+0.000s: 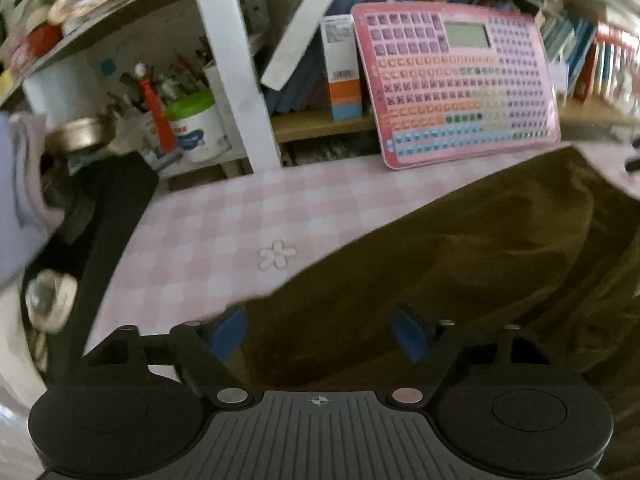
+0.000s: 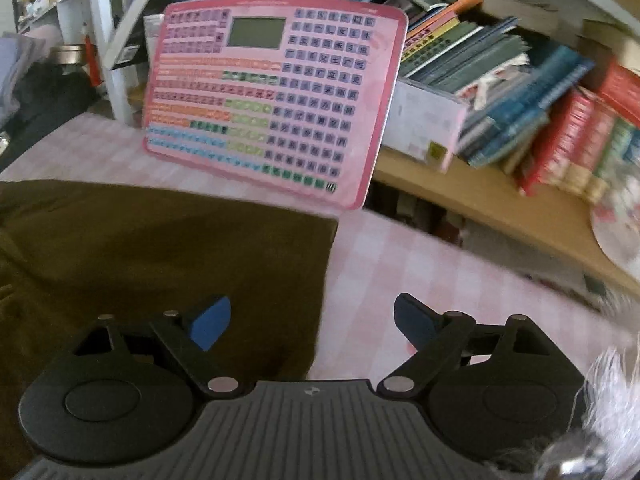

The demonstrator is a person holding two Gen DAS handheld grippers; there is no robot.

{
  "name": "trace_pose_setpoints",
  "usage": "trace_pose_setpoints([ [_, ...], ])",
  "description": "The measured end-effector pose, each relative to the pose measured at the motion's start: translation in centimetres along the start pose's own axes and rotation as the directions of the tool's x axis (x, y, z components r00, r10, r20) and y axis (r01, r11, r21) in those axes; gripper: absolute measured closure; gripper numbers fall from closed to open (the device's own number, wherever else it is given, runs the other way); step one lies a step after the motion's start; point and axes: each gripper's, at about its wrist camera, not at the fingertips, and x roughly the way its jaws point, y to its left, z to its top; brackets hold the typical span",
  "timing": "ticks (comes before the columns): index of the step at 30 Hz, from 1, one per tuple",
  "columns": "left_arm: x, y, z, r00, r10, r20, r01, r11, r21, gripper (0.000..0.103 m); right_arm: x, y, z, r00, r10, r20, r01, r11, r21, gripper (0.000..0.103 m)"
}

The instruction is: Fold clothes

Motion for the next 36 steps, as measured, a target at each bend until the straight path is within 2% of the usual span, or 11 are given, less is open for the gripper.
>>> trace_pose_setpoints([
  [4, 1.4, 0.0, 1.0, 1.000, 0.009, 0.002, -0.010, 0.999, 0.040, 0.024, 3.2, -1.7, 1.8, 0.999, 0.036, 0.002, -0.036, 0.999, -0.004, 0.031],
  [9, 4.0, 0.2, 1.9, 0.998, 0.027, -0.048, -0.023, 0.996, 0.086, 0.027, 6.2, -3.3, 3.3, 0.998, 0.056, 0.003, -0.056, 0.998, 0.014, 0.038],
  [15, 6.5, 0.5, 2.4, 0.994, 0.000, -0.107, 0.010, 0.995, 0.096, 0.032, 9.0, -3.8, 3.7, 0.993, 0.110, -0.035, -0.110, 0.994, -0.003, 0.048],
  [18, 7.5, 0.6, 2.4, 0.991, -0.017, -0.132, 0.031, 0.994, 0.109, 0.033, 9.8, -4.0, 3.6, 0.989, 0.142, -0.051, -0.142, 0.990, 0.001, 0.057],
  [24, 8.5, 1.4, 2.4, 0.986, -0.076, -0.150, 0.091, 0.992, 0.092, 0.036, 10.1, -4.1, 3.1, 0.984, 0.169, -0.061, -0.172, 0.984, -0.048, 0.065],
  [25, 8.6, 1.6, 2.4, 0.985, -0.091, -0.149, 0.104, 0.991, 0.085, 0.037, 10.0, -4.1, 3.0, 0.984, 0.170, -0.060, -0.174, 0.983, -0.056, 0.073],
  [28, 8.7, 1.8, 2.3, 0.980, -0.132, -0.147, 0.142, 0.988, 0.061, 0.051, 10.0, -3.9, 3.1, 0.980, 0.186, -0.064, -0.189, 0.981, -0.049, 0.085],
  [30, 8.6, 1.6, 2.3, 0.974, -0.171, -0.148, 0.180, 0.982, 0.055, 0.073, 10.0, -3.7, 3.1, 0.982, 0.178, -0.070, -0.181, 0.983, -0.039, 0.090],
  [32, 8.5, 1.4, 2.3, 0.968, -0.203, -0.145, 0.213, 0.976, 0.050, 0.086, 9.7, -3.4, 3.2, 0.983, 0.164, -0.082, -0.167, 0.986, -0.027, 0.093],
  [35, 8.5, 2.0, 2.6, 0.959, -0.246, -0.142, 0.252, 0.967, 0.025, 0.099, 9.0, -2.9, 3.3, 0.988, 0.122, -0.093, -0.124, 0.992, -0.019, 0.097],
  [36, 8.2, 2.3, 2.9, 0.959, -0.251, -0.129, 0.257, 0.966, 0.025, 0.100, 8.4, -2.8, 3.4, 0.992, 0.097, -0.084, -0.099, 0.995, -0.023, 0.098],
])
